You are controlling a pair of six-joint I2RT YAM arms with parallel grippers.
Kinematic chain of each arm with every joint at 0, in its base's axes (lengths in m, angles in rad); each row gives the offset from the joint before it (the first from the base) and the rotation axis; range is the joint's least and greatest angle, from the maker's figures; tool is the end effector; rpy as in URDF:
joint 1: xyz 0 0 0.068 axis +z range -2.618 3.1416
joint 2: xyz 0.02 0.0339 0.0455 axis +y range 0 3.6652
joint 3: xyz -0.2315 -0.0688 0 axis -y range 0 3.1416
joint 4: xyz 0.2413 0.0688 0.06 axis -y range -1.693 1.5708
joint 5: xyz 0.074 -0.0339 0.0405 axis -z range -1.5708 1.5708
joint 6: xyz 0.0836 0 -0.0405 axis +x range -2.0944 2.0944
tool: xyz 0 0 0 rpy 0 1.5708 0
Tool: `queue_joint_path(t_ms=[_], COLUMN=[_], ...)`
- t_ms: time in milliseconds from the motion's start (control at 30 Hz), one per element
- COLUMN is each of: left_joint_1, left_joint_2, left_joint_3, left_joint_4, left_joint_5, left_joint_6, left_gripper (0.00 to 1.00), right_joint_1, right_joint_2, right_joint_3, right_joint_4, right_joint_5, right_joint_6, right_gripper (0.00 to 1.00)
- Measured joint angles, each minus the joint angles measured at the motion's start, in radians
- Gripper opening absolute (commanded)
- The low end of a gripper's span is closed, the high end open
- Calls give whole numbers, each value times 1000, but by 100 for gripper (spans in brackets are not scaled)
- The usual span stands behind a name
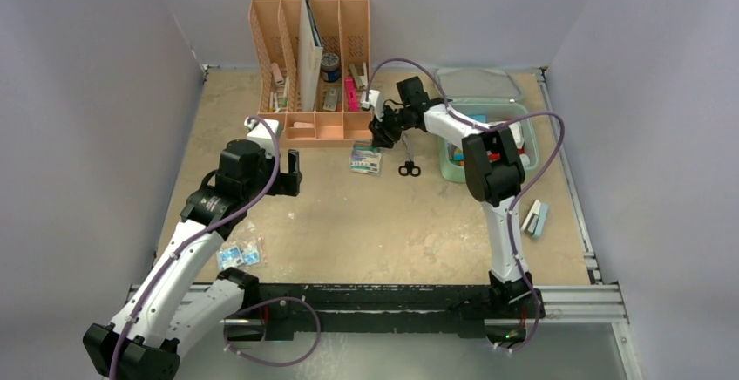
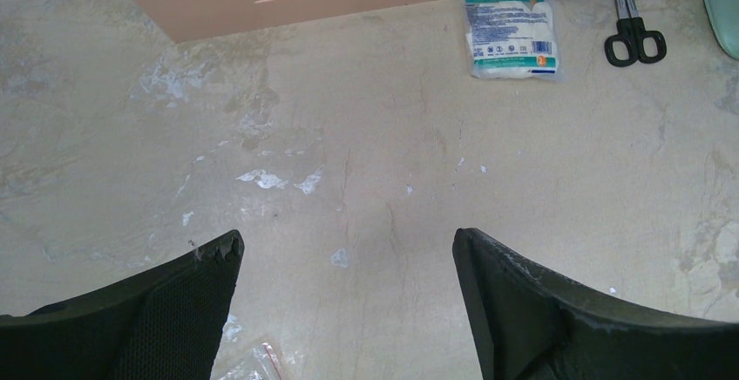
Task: Organize the medicine kit
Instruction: Pick up the medical item at the center of the board.
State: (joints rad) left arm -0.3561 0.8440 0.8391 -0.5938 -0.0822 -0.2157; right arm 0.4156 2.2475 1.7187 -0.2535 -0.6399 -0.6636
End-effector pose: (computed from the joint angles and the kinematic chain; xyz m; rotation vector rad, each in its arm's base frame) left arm 0.2252 -0.0764 0.2567 0.1055 2.1744 -0.2384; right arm 0.4406 0.2490 0.1246 -1.4028 1.7469 0.6155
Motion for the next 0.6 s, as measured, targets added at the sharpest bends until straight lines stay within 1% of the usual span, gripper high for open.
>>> queue_joint_path(t_ms=[233,433,500,533,600], left_joint_1=[0,0,0,0,0], left_joint_2=[0,0,0,0,0], left_joint_3=[0,0,0,0,0], left_joint_4=[0,0,0,0,0], left_joint_5=[-1,-1,-2,-3,-7], left_joint_6=[0,0,0,0,0], left_gripper=[89,89,89,89,89], right_joint_1=[15,20,21,22,23], right_joint_2=[33,37,36,33,16], right_joint_3=[45,45,43,37,13], right_joint_4=[-45,-67,-76,-78,-79], right_joint_5=[-8,-2,7,17,29], right_joint_6=[-41,-71,-86,-91,-98], right_gripper=[39,10,2,0,0])
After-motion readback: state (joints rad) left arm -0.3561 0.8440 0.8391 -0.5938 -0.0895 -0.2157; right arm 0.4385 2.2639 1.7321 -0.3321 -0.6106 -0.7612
